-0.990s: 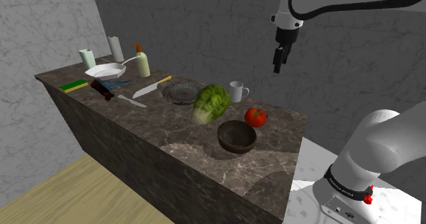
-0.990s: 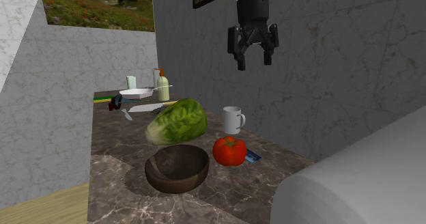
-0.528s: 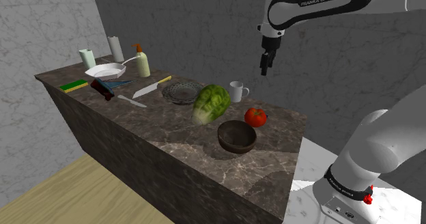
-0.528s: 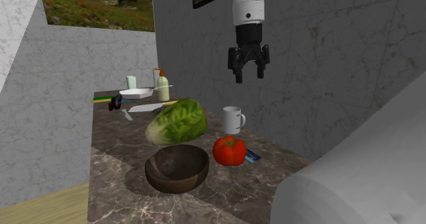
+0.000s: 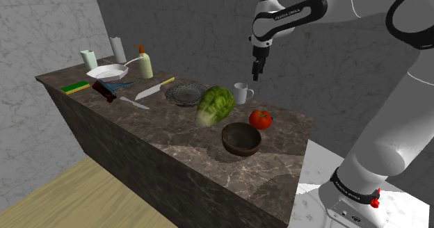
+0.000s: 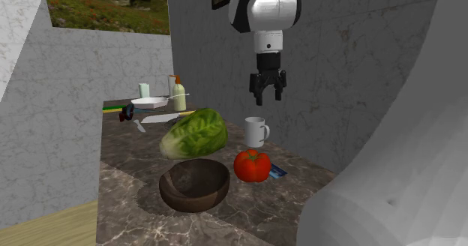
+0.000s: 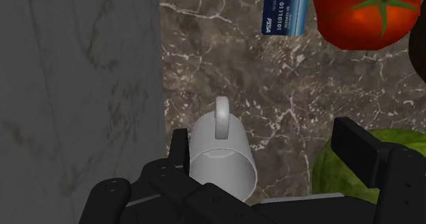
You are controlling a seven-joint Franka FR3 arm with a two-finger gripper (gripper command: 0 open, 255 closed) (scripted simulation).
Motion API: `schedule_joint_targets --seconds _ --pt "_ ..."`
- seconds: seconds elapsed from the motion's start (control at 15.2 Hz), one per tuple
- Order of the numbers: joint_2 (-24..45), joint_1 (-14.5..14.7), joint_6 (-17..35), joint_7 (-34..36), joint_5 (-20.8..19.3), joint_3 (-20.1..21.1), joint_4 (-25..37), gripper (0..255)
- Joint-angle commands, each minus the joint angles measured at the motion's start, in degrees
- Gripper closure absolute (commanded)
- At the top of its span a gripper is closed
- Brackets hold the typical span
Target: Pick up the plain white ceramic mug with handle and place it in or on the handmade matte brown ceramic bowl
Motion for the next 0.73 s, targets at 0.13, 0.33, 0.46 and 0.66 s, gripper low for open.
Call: schedule_joint_targets --seconds 0.13,0.33,0.46,0.66 --pt "9.2 -0.7 1.4 -3.9 2.5 -0.5 7.1 0" --pt "16.2 -1.4 1.7 -6.6 4.5 -0.4 13.4 0" --pt "21.0 -2.1 1.4 -8.1 5.7 -0.1 18.1 0" --pt "25.1 -2.7 1.7 -9.3 6.5 0.2 21.7 0"
